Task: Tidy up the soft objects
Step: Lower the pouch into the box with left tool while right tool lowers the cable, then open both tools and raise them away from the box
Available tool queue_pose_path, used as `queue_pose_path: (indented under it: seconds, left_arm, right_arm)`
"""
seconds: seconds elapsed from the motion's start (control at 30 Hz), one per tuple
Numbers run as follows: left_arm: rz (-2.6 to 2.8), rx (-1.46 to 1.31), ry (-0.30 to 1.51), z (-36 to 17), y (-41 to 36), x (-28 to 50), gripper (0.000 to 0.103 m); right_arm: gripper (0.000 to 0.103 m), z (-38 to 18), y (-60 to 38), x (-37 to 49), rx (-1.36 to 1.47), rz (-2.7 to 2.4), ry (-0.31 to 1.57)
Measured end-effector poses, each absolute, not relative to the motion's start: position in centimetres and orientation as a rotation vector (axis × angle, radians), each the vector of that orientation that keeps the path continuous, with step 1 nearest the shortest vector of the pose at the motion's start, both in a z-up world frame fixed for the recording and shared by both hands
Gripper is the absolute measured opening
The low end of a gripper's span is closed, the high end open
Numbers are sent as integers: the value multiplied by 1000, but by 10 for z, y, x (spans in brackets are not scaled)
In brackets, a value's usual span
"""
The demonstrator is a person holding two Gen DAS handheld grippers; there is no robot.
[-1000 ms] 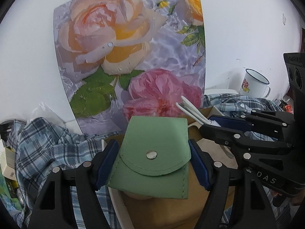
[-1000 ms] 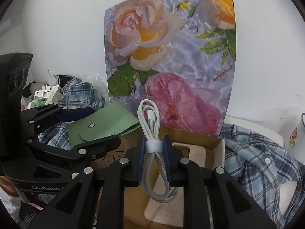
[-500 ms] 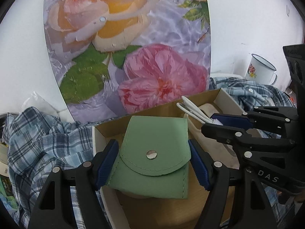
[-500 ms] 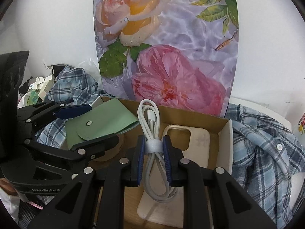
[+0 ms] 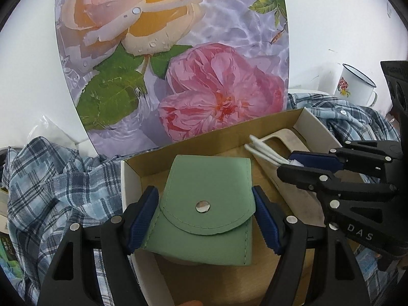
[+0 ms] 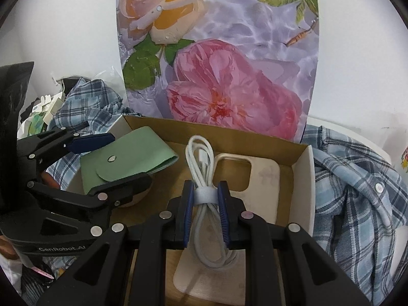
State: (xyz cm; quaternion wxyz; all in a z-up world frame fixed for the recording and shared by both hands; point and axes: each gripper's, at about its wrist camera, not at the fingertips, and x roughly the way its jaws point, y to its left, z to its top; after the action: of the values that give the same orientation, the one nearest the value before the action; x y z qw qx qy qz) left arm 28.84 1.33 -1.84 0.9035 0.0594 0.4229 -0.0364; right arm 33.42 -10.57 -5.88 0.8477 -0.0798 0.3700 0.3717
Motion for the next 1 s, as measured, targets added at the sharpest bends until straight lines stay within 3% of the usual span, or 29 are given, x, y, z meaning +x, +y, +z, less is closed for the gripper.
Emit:
queue_pose_path:
  seconds: [0.07, 0.1, 0.2, 0.27, 0.37, 0.5, 0.57, 0.77, 1.0]
  left_arm:
    - [-77, 121, 881, -20, 14, 289, 78]
    - [-73, 125, 884, -20, 14, 290, 84]
    - [-60, 124, 878, -23, 18, 293, 103]
    - [-62, 103, 871, -24, 24, 295, 103]
    - [-85, 54, 869, -22, 31, 296, 103]
    - [-59, 71, 850, -18, 31, 294, 103]
    - [-51, 74, 842, -16, 31, 294, 103]
    - [1, 98, 775, 2, 31, 288, 103]
    - [-7, 89, 709, 23, 33, 279, 103]
  right_arm:
    - [18, -58, -107, 335, -164, 780, 781]
    - [18, -58, -108, 335, -161, 778, 781]
    - [35, -54, -112, 336, -164, 733, 761]
    - [51, -51, -115, 337, -169, 703, 750]
    - [66, -51, -125, 342, -120, 692, 752]
    - [75, -47, -135, 342, -86, 671, 712]
    - [92, -45, -137, 341, -69, 689, 696]
    - [102, -36, -141, 337, -93, 654, 650]
    - [102, -23, -142, 333, -110, 654, 615]
